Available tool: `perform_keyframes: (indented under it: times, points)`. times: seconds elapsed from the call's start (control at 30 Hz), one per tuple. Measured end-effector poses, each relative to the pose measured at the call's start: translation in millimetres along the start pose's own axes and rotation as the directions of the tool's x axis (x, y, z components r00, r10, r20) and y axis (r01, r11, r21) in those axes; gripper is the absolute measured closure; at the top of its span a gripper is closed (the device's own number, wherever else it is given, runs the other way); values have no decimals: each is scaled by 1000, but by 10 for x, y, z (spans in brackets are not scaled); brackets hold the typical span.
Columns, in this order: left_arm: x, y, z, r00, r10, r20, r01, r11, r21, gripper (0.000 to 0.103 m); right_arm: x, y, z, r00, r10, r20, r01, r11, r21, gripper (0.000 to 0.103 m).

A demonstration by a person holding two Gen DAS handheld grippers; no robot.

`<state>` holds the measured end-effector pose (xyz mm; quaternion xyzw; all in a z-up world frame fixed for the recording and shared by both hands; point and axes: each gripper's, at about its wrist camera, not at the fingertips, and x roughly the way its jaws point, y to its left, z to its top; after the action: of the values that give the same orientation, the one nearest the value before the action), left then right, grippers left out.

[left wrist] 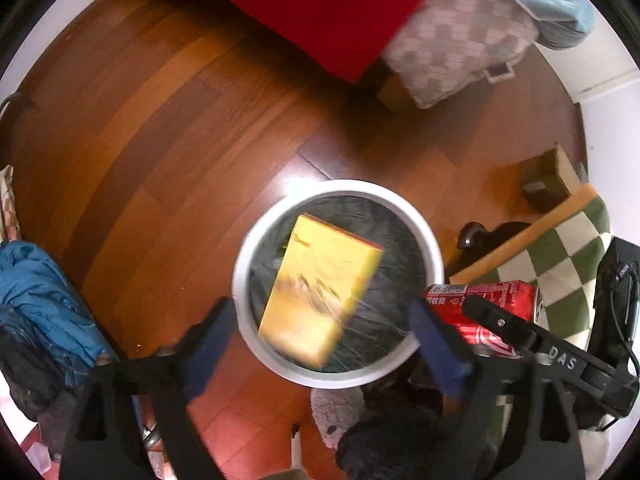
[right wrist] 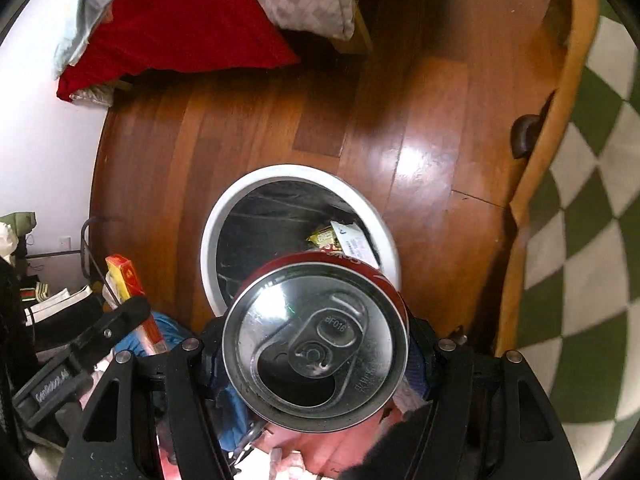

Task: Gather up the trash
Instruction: 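Carry box and can over the white bin and open both tools to drop them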

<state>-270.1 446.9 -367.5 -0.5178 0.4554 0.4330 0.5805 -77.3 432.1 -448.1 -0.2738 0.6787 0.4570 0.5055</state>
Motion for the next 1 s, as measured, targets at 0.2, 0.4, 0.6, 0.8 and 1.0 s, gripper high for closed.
perform_keyframes:
  times: [0.2,0.4,0.6,0.8,1.0]
  points:
    - [-108,135,-86,984,154,93,-154,988,-7,8,296,168,71,998,-43,-55,39,996,-81,0]
    - [-234,188,-298,959,250,135,-250,968,-19,9,203,286,-114,979,-202,-34,191,961,-198,0]
    - [-475,62,-482,945,281,168,-284,959,-4,9,-90,279,-319,976,-216,4,212,954,-213,0]
    - [-927,-181,-729,928,272,254,-286,958,21,9,-676,321,-582,980,-178,92,194,959,-207,0]
    - [-1393,-407,-1017,903,255,346,-287,957,42,9,-1347,273,-917,971,-130,199,171,963,-206,0]
